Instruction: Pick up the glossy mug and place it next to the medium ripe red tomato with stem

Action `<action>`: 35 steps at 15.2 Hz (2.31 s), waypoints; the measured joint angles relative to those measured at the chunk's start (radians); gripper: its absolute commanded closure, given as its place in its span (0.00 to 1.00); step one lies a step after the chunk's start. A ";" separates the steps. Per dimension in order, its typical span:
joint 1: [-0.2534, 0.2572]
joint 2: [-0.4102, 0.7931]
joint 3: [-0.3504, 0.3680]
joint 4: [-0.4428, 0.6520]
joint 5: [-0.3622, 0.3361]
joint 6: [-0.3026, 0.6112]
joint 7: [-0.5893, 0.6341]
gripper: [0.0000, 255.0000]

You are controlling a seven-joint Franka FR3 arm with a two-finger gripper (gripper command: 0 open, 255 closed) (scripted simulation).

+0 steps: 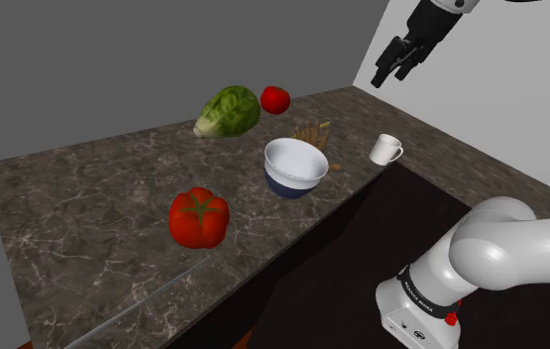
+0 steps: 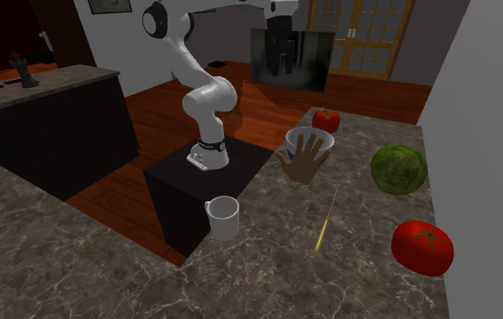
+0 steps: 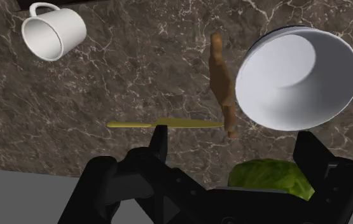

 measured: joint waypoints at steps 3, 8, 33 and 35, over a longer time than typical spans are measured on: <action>-0.007 0.010 -0.023 -0.016 -0.008 0.019 -0.017 0.00; -0.040 0.051 -0.114 -0.074 -0.045 0.091 -0.088 0.00; -0.156 0.693 -0.564 0.022 -0.024 0.484 -0.515 0.00; -0.162 0.723 -0.576 0.028 -0.011 0.500 -0.537 0.00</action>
